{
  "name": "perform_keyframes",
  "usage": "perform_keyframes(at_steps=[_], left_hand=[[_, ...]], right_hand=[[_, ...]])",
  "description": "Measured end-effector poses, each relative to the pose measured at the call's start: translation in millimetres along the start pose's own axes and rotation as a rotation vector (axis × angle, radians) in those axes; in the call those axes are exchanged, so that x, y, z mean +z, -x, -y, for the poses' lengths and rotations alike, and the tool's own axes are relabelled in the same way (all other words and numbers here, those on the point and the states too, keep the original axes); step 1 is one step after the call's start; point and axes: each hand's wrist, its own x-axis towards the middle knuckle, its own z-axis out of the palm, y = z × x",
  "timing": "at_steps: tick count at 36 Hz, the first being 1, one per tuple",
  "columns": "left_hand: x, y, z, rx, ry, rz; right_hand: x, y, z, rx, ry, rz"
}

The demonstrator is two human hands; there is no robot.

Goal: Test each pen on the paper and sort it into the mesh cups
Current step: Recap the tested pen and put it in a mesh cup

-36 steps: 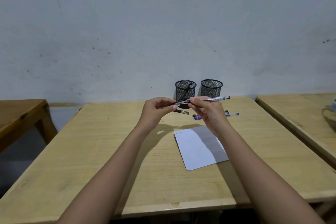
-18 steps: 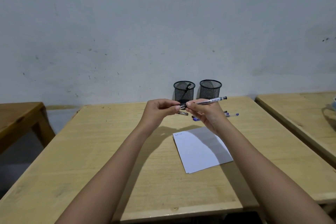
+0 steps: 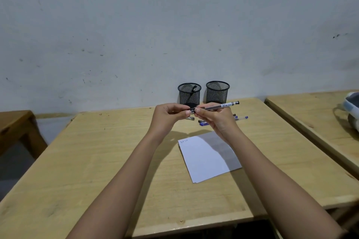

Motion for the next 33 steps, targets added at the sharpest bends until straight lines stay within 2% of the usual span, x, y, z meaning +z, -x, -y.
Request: perform_keyframes(at_steps=[4, 10, 14, 16, 21, 29, 33], left_hand=[[-0.4, -0.1, 3.5, -0.015, 0.023, -0.030], [-7.5, -5.2, 7.0, -0.039, 0.036, -0.038], [-17.8, -10.9, 3.6, -0.041, 0.029, -0.061], [-21.6, -14.6, 0.1, -0.034, 0.012, -0.060], [-23.3, -29.5, -11.7, 0.015, -0.010, -0.094], [-2.3, -60.2, -28.4, 0.089, 0.058, -0.077], [8.2, -79.8, -31.0, 0.121, 0.057, -0.095]], right_hand=[[2.9, -3.7, -4.0, 0.014, 0.005, -0.008], [-0.8, -8.5, 6.3, 0.048, 0.009, 0.074], [-13.2, -12.3, 16.5, 0.046, -0.011, 0.009], [-18.5, -13.7, 20.2, 0.033, 0.082, 0.026], [-22.5, -20.1, 26.7, -0.006, 0.505, 0.099], [-9.3, -39.3, 28.2, -0.005, 0.862, 0.183], [-12.0, -57.0, 24.4, -0.074, 0.880, 0.037]])
